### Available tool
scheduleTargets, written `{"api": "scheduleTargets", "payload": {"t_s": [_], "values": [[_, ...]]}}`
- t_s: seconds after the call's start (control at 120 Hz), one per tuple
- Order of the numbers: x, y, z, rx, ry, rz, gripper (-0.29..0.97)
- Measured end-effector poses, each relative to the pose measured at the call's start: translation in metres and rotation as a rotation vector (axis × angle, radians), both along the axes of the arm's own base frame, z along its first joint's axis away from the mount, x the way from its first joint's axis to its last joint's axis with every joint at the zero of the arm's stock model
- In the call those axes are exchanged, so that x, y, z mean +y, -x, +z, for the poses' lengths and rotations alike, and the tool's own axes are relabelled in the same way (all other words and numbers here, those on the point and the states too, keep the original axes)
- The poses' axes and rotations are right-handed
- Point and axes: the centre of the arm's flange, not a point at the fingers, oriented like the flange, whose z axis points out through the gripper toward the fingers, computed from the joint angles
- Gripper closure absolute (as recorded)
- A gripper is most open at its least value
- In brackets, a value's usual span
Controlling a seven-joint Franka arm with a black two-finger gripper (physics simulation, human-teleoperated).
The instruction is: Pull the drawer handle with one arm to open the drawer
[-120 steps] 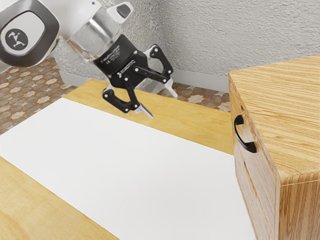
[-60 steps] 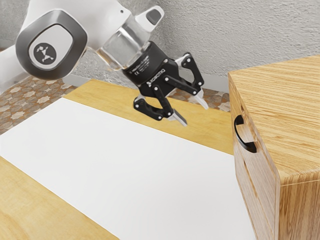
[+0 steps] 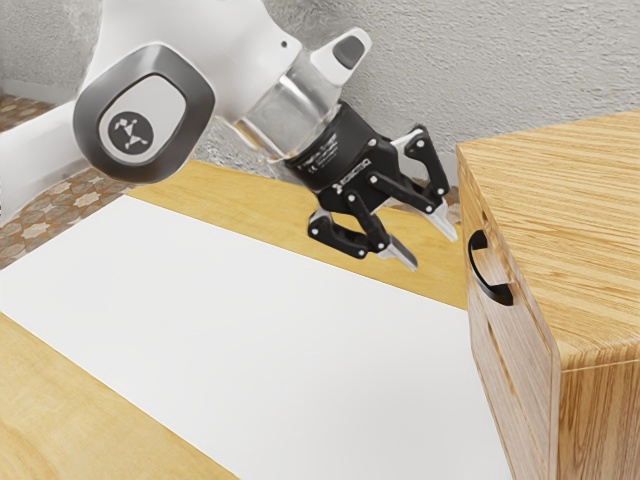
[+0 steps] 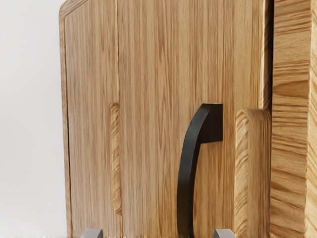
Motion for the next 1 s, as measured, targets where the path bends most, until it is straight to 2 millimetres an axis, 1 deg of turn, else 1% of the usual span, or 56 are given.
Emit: {"api": "scheduleTargets", "payload": {"t_s": [0.1, 0.208, 0.267, 0.617, 0.8, 1.0], "values": [[-0.007, -0.004, -0.007, 0.001, -0.002, -0.011, 0.46], [-0.007, -0.014, -0.018, 0.006, -0.003, -0.009, 0.46], [-0.007, -0.017, -0.02, 0.004, -0.002, -0.009, 0.47], [-0.009, -0.018, -0.021, -0.01, 0.005, -0.02, 0.49], [-0.016, -0.016, -0.024, -0.011, 0.0, -0.035, 0.52], [-0.017, -0.015, -0.025, -0.012, -0.001, -0.039, 0.55]]}}
